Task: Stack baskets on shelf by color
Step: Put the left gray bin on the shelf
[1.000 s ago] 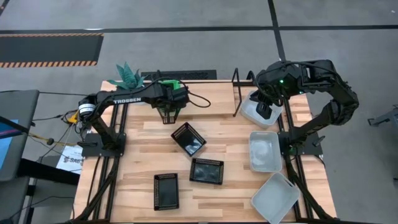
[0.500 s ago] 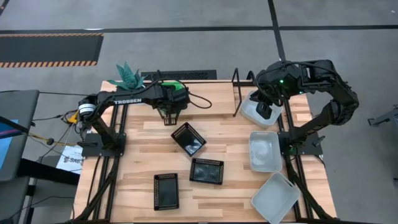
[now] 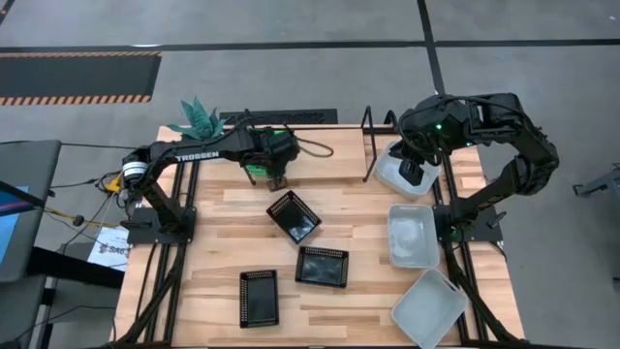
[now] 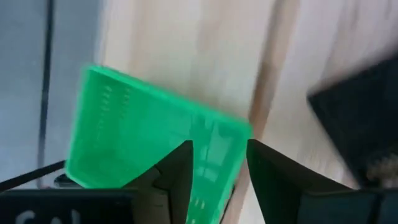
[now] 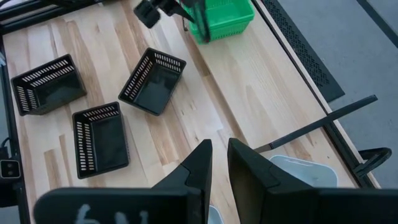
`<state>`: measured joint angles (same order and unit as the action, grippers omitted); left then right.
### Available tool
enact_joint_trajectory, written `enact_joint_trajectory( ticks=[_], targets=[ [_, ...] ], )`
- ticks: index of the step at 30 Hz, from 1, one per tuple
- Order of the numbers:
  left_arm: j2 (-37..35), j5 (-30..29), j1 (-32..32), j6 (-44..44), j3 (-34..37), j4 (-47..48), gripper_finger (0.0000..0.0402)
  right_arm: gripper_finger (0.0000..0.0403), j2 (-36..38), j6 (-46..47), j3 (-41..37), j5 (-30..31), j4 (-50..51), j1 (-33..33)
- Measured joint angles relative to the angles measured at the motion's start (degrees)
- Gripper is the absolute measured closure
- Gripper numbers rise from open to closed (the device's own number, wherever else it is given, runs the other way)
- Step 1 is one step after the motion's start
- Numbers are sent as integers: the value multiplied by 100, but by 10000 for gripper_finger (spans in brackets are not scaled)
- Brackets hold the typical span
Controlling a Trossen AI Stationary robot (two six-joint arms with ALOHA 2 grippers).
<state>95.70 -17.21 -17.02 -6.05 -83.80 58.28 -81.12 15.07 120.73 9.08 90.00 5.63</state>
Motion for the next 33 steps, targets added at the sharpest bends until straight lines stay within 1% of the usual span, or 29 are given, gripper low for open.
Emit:
enact_joint_trajectory(
  ticks=[3, 6, 10, 14, 16, 19, 22, 24, 28, 30, 33],
  targets=[
    [-8, 163, -39, 589, -79, -573, 265, 325, 0, 105, 0, 0, 1, 0],
    [-44, 685, -92, 903, -87, -1449, 271, 325, -1, 411, 0, 19, 1, 2],
    [-44, 1415, -124, 1379, -89, -2655, 272, 325, 0, 797, 0, 262, 0, 2],
    [-44, 2129, -68, 1447, -91, -3332, 253, 325, 7, 1416, -45, 327, -7, 4],
    [-44, 2232, -10, 1518, -91, -3501, 235, 325, 64, 1708, -261, 337, -11, -88],
    [-44, 2251, 60, 1523, -91, -3615, 204, 325, 246, 2280, -923, 348, 0, -223],
    [-44, 2260, 91, 1492, -91, -3594, 179, 321, 503, 2936, -1880, 342, 11, -390],
    [-44, 2412, 92, 1493, -91, -3587, 168, 314, 670, 3484, -2582, 311, 24, -548],
    [-44, 2772, 92, 1492, -91, -3589, 161, 297, 959, 4855, -3888, -23, 10, -974],
    [-44, 2796, 96, 1470, -91, -3589, 161, 288, 1068, 5495, -4428, -226, -92, -1233],
    [-44, 2791, 92, 1349, -91, -3589, 161, 277, 1159, 6337, -5064, -323, -425, -1604]
  ],
)
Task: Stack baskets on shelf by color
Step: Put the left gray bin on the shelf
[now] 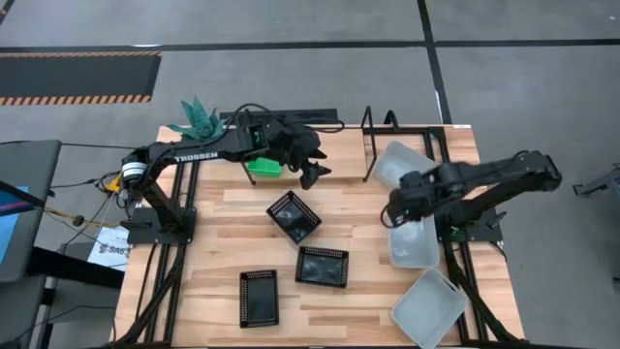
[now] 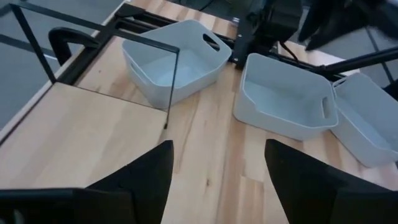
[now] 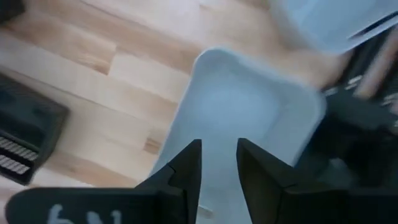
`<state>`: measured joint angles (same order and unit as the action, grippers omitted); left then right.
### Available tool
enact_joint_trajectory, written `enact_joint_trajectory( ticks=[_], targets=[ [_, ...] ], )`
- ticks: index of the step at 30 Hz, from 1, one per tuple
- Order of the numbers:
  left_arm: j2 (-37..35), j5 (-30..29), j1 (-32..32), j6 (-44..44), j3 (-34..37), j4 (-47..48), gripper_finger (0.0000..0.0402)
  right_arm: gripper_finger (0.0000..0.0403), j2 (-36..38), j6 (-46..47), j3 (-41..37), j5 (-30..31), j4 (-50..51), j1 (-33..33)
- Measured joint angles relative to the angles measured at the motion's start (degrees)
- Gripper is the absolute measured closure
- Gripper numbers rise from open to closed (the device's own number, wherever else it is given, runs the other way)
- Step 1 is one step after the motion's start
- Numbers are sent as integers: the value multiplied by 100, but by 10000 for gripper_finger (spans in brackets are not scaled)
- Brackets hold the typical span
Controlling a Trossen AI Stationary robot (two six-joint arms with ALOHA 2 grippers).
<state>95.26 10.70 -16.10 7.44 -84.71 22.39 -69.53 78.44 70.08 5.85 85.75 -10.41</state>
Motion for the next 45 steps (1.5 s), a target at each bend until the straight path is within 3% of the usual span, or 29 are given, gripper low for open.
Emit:
enact_joint_trajectory(
  ticks=[9, 23, 28, 36, 45],
  targets=[
    [0, 0, 0, -51, 0, 0, 162, 256, -253, 1109, -1145, -18, -1583, -661],
    [0, 258, 0, -13, 0, 26, 162, 256, -1374, 862, -1811, -307, -2992, -541],
    [0, 457, 0, 61, 0, 106, 162, 265, -1748, -261, -1813, -334, -3839, -204],
    [-57, 613, 0, 82, -3, 529, 162, 279, -1982, -2715, -1733, -1076, -6181, 481],
    [-236, 498, 12, -181, -7, 1087, 162, 284, -1403, -3495, -1157, -880, -5292, 774]
  ],
)
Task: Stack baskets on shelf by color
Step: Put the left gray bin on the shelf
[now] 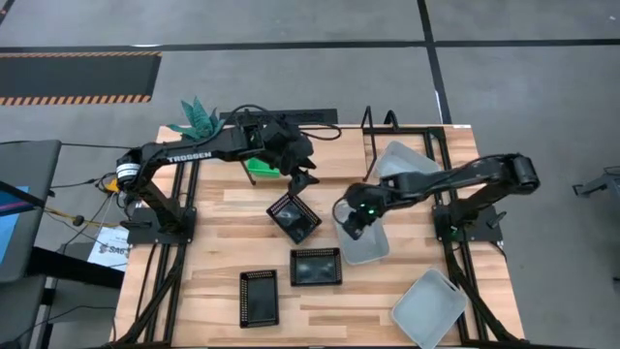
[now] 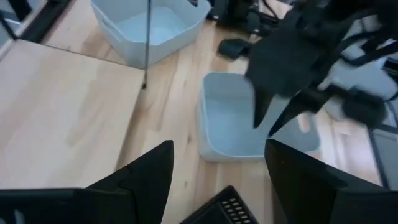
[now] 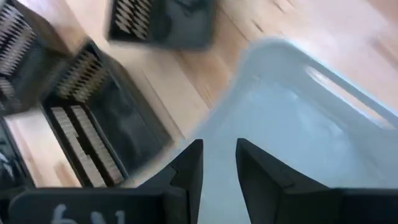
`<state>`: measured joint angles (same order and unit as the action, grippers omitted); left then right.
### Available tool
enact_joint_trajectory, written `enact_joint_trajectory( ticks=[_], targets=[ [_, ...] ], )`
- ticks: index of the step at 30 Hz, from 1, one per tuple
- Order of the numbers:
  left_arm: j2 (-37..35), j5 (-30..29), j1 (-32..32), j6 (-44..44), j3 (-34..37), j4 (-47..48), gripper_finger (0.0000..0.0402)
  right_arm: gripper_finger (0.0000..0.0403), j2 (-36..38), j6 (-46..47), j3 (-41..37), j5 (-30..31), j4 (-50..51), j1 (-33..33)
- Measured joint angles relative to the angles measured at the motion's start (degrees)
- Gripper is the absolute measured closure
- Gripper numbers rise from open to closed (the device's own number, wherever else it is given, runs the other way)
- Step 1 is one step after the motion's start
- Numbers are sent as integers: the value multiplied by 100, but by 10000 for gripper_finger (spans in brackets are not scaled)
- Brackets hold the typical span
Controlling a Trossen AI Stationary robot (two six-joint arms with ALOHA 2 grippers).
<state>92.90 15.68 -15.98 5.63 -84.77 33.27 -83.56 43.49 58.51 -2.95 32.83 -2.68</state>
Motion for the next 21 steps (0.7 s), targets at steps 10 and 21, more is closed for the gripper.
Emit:
enact_joint_trajectory(
  ticks=[10, 21],
  targets=[
    [643, -450, 497, -355, -4, -506, 162, 285, 1508, 1196, 235, 808, 1552, -408],
    [1648, -606, 565, -430, 3, -1122, 162, 285, 2363, 1801, 243, 1873, 1823, -958]
  ],
)
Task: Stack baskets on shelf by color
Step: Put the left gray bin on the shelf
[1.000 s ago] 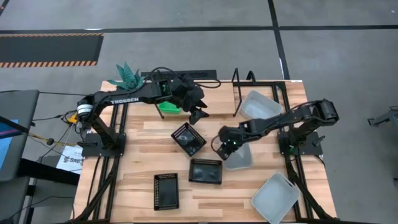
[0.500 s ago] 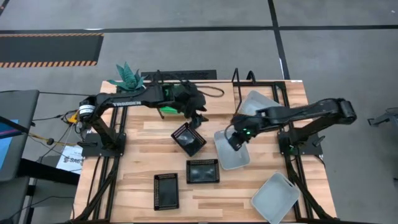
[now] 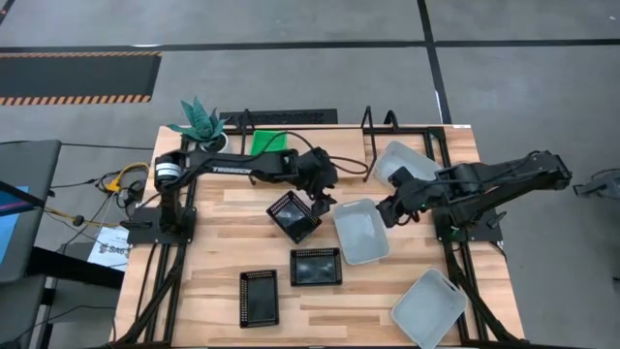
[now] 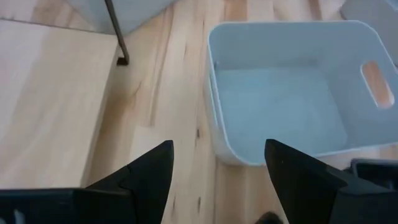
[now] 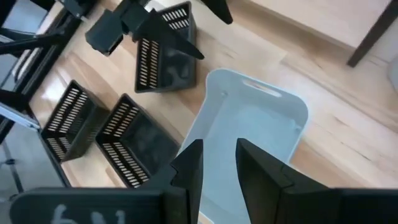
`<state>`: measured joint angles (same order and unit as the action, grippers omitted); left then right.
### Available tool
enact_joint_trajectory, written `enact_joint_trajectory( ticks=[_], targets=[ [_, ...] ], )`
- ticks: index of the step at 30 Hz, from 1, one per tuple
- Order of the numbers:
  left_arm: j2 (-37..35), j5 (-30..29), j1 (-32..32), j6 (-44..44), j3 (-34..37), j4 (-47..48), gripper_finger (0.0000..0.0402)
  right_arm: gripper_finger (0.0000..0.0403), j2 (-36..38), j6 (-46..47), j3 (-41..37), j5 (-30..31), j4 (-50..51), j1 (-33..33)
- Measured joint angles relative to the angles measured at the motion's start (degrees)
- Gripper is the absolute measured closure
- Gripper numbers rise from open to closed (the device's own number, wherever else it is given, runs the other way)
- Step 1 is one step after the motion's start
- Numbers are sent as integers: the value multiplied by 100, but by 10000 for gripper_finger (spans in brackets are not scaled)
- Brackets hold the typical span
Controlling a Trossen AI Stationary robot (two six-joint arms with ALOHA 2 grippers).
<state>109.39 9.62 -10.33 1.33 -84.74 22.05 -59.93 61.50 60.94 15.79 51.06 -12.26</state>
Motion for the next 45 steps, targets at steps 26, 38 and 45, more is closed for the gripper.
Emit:
enact_joint_trajectory(
  ticks=[26, 38, 45],
  targets=[
    [896, -1038, 475, 420, -293, -397, 178, 285, -326, 150, -6, -67, 305, -360],
    [889, -1293, 487, 220, -232, -288, 325, 285, -356, 188, -6, -67, 293, -779],
    [883, -1254, 466, 230, -227, -250, 396, 284, -356, 306, -6, -56, 298, -895]
  ],
)
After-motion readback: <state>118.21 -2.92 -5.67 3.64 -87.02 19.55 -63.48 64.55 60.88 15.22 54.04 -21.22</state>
